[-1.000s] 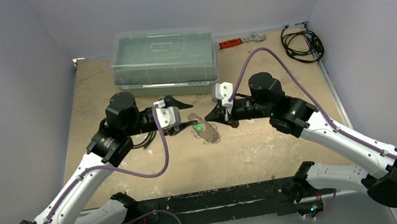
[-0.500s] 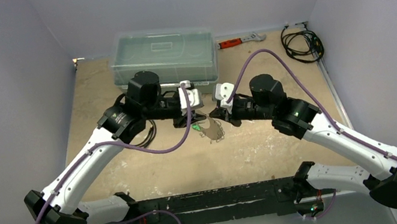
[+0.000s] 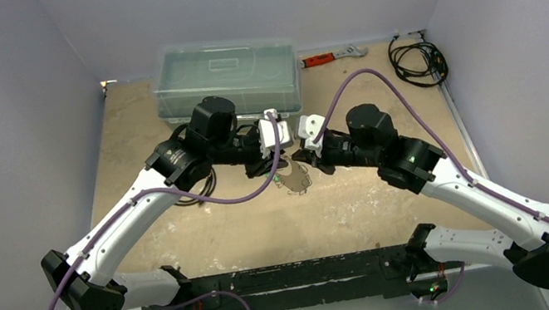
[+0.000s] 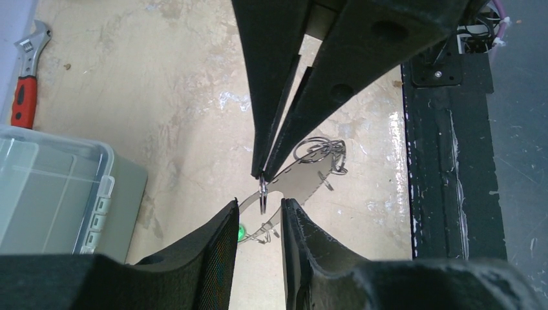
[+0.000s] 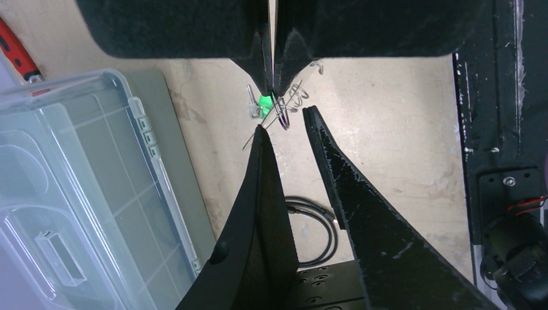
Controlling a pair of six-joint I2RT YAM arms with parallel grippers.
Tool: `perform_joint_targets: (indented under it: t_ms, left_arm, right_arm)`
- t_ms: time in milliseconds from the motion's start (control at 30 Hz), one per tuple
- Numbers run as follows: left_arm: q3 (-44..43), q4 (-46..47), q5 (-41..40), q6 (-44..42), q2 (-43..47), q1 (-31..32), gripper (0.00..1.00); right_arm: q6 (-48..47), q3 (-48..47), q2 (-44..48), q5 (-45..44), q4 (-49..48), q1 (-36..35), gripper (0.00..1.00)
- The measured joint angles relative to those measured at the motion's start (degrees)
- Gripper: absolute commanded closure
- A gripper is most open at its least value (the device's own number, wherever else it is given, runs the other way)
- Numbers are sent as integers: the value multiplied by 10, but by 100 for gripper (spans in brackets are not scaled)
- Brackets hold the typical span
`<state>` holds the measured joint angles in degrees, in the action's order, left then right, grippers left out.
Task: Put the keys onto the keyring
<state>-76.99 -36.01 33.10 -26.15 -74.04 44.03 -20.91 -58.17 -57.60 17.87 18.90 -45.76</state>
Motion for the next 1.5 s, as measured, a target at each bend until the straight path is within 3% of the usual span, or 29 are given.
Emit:
perform_joint_targets:
  t_ms: [233,600,933,1133,1400,1500]
  left_arm:
    - [-5,-1,-8,0,-8,1,83]
    - [-15,1,-7,0,-18,8,80]
    - [-17,4,-6,0,-25,8,84]
    - [-17,15,1,0,-26,8,75]
    - [-8,39,2,5,-23,12,100]
    - [-2,45,2,10,-21,14,100]
  right_arm:
    - [0,0,0,-8,6,-3,100]
    - [1,0,4,-15,10,-3,100]
    - [3,0,4,-20,14,-3,100]
    - [6,0,8,-19,15,-3,100]
    - [7,0,13,-24,12,-3,100]
    - [4,1,18,-28,12,-4,100]
